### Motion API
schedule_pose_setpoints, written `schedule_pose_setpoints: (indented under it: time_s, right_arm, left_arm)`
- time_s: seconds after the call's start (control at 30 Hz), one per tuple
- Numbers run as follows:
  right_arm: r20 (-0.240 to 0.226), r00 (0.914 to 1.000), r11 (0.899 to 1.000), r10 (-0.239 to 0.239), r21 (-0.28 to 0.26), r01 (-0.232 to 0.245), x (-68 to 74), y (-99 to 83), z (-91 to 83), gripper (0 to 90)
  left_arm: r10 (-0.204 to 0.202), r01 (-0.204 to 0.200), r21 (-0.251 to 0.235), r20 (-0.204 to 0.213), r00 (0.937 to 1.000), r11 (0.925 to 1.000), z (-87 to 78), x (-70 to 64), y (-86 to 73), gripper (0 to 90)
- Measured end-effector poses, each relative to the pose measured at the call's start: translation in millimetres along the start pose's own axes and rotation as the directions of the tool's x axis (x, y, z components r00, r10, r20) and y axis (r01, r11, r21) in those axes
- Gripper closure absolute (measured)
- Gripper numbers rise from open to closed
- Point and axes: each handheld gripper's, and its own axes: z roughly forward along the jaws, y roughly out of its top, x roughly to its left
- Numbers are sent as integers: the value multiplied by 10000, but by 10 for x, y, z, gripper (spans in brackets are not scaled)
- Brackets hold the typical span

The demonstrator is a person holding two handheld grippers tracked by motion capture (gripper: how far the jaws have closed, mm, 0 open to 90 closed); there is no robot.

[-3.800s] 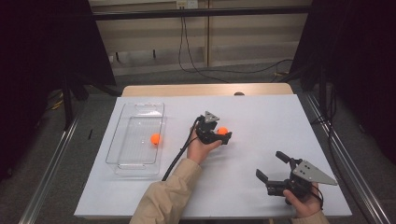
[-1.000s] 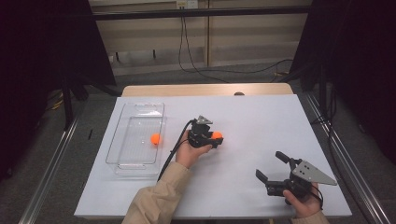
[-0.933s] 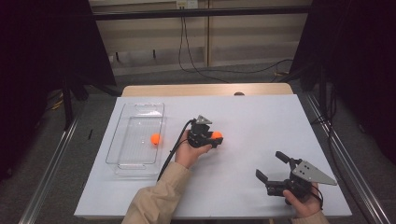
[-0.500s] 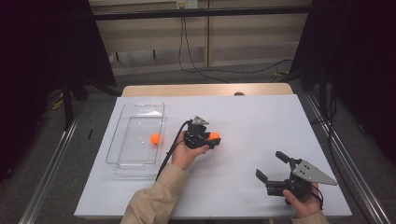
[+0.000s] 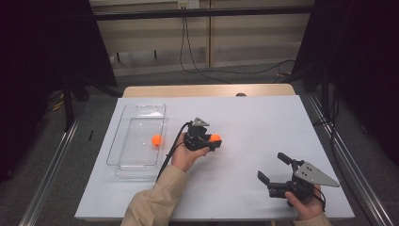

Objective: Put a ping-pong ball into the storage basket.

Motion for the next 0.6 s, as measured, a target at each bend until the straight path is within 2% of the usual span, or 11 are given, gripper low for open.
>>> schedule_pose_setpoints:
  time_s: [0.13,0.6]
  right_arm:
    - [5,10000,10000,-13,11,13,1,0,0,13]
    - [-20,10000,10000,-22,38,22,5,-3,5,13]
  left_arm:
    - [99,-99,75,-37,9999,9999,-31,7,-6,510]
    - [32,-32,-10,-64,10000,10000,-142,23,-23,510]
